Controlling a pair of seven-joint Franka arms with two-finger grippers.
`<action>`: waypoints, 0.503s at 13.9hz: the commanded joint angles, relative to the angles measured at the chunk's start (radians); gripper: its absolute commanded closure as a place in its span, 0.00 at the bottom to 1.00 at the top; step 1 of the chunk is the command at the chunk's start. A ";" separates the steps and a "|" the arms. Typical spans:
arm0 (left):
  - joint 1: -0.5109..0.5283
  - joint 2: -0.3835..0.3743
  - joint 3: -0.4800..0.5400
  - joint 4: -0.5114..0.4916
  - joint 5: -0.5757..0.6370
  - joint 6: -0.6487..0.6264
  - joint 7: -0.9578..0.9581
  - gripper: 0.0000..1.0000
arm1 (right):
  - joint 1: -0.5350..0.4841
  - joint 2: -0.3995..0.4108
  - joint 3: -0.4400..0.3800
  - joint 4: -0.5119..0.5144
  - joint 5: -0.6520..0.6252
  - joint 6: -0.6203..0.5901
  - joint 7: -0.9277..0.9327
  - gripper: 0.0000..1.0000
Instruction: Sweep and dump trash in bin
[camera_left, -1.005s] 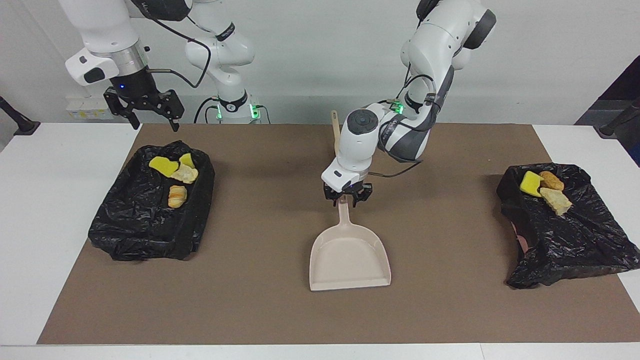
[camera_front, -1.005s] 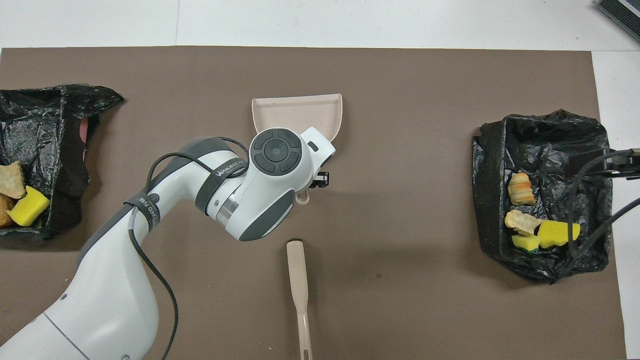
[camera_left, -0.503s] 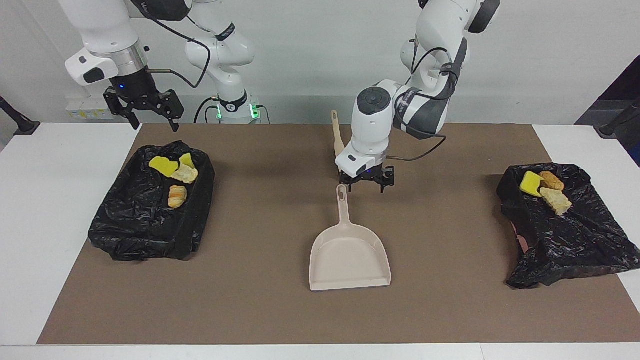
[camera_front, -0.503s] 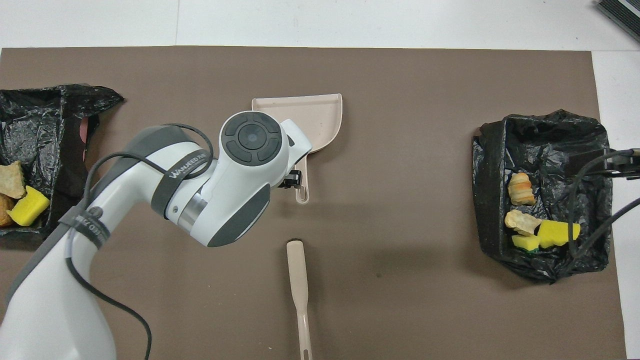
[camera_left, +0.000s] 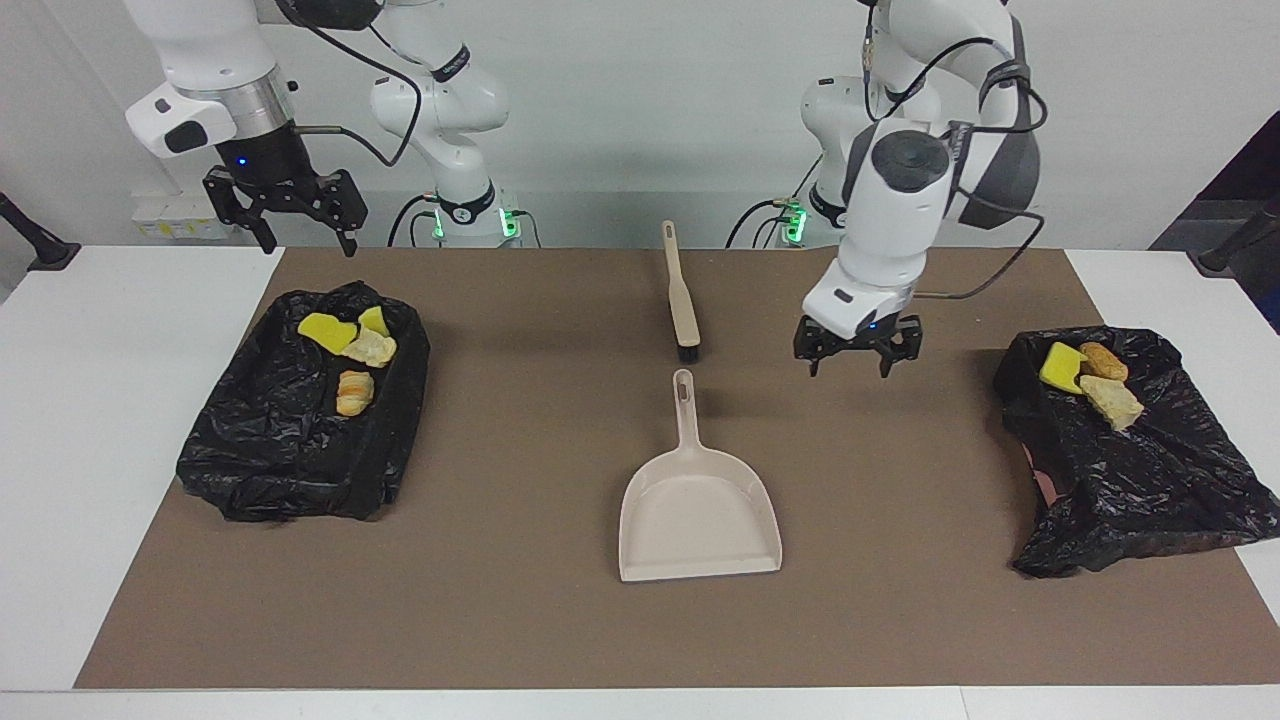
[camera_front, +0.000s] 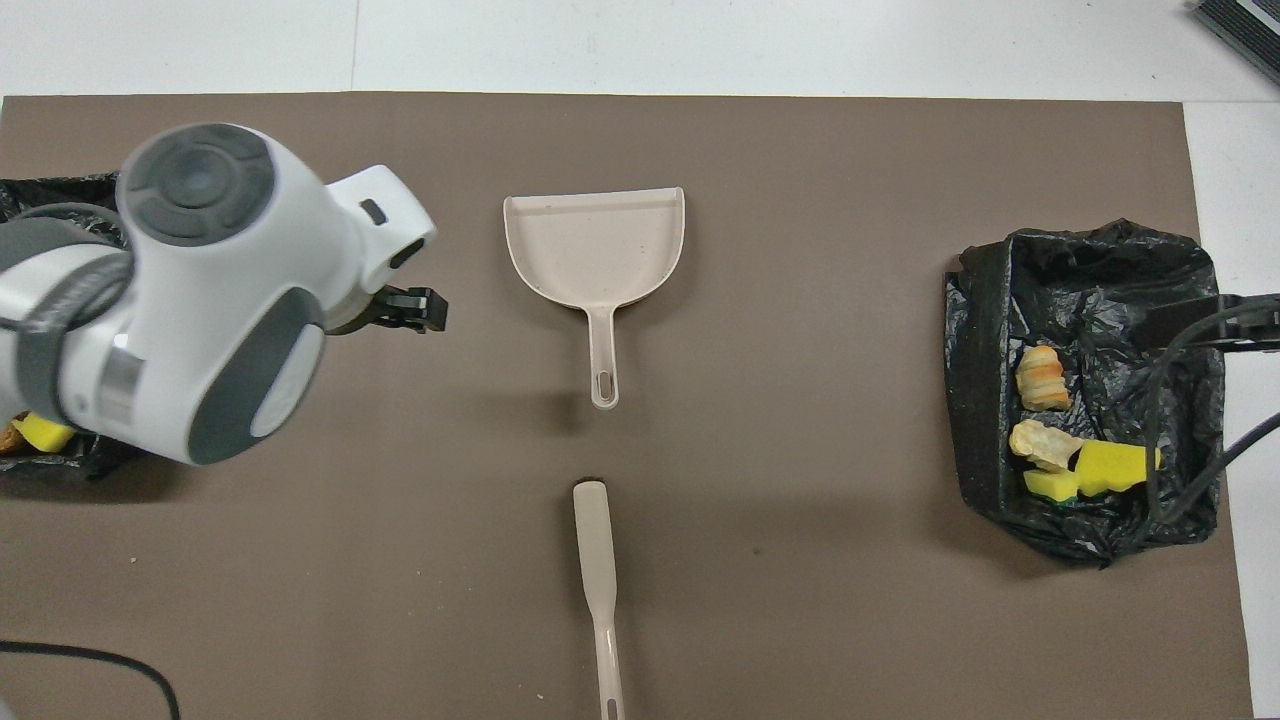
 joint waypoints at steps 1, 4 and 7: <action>-0.009 -0.138 0.127 -0.028 -0.057 -0.070 0.152 0.00 | -0.018 -0.005 0.008 0.011 0.022 -0.012 -0.038 0.00; -0.002 -0.210 0.220 0.035 -0.086 -0.177 0.260 0.00 | -0.055 -0.012 0.052 0.011 0.024 -0.017 -0.038 0.00; 0.044 -0.208 0.219 0.173 -0.074 -0.347 0.313 0.00 | -0.041 -0.023 0.042 0.002 0.024 -0.015 -0.036 0.00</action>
